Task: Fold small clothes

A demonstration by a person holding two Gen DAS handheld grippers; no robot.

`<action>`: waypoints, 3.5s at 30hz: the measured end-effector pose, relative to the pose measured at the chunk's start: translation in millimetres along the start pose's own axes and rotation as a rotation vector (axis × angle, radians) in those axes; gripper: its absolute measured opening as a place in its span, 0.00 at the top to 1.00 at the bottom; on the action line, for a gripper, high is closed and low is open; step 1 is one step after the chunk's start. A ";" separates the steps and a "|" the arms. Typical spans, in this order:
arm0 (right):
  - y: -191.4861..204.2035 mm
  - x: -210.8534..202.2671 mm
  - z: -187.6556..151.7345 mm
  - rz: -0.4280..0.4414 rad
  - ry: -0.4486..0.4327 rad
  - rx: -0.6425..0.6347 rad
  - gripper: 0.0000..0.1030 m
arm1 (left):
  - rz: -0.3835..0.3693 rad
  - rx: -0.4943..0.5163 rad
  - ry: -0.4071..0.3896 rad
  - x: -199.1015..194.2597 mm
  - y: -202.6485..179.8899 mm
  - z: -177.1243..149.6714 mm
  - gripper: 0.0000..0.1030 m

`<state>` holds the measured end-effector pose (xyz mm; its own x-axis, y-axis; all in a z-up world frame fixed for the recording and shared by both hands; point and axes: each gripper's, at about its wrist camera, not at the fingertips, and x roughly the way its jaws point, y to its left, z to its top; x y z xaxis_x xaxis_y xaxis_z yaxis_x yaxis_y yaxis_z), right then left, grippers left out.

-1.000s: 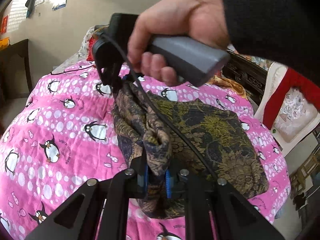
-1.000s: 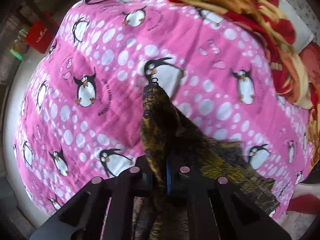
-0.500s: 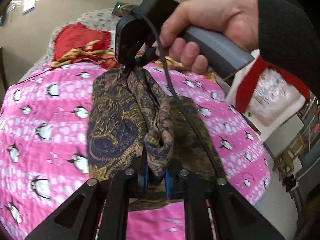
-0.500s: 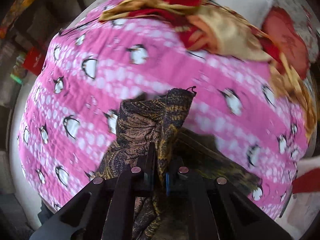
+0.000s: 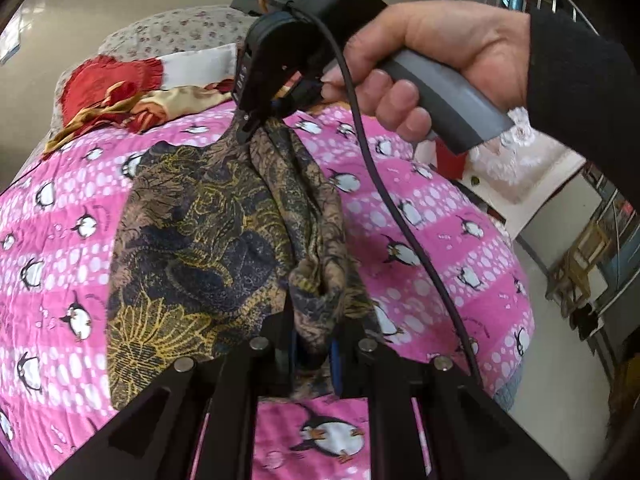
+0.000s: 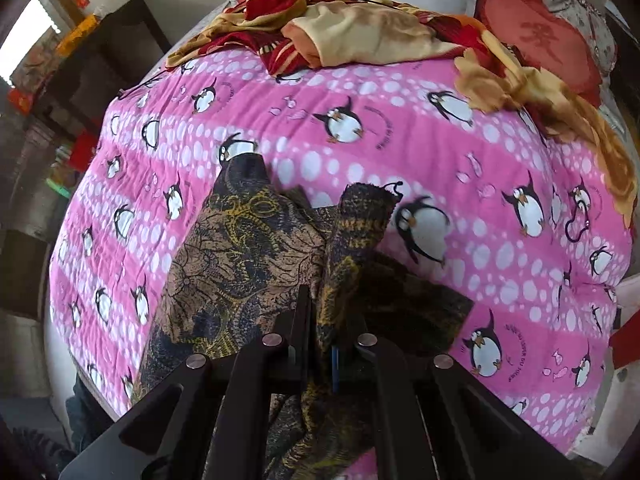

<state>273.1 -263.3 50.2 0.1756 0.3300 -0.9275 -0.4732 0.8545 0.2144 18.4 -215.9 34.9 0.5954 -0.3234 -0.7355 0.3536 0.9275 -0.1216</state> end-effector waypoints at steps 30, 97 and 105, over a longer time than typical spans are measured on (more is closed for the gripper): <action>-75.5 53.0 -71.2 0.149 -0.145 0.165 0.94 | 0.081 0.136 0.091 49.0 -35.7 -30.5 0.88; 22.8 -13.6 -177.2 -0.198 -0.375 0.333 0.83 | 0.154 -0.151 0.021 69.9 132.2 85.2 0.66; 7.9 -2.8 -99.7 -0.325 -0.476 0.429 0.83 | 0.235 -0.157 0.050 128.4 130.3 125.3 0.64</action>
<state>182.8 -297.4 24.0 0.6540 0.0879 -0.7514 0.0306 0.9894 0.1423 231.3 -160.1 8.1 0.6100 -0.0899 -0.7873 0.0919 0.9949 -0.0425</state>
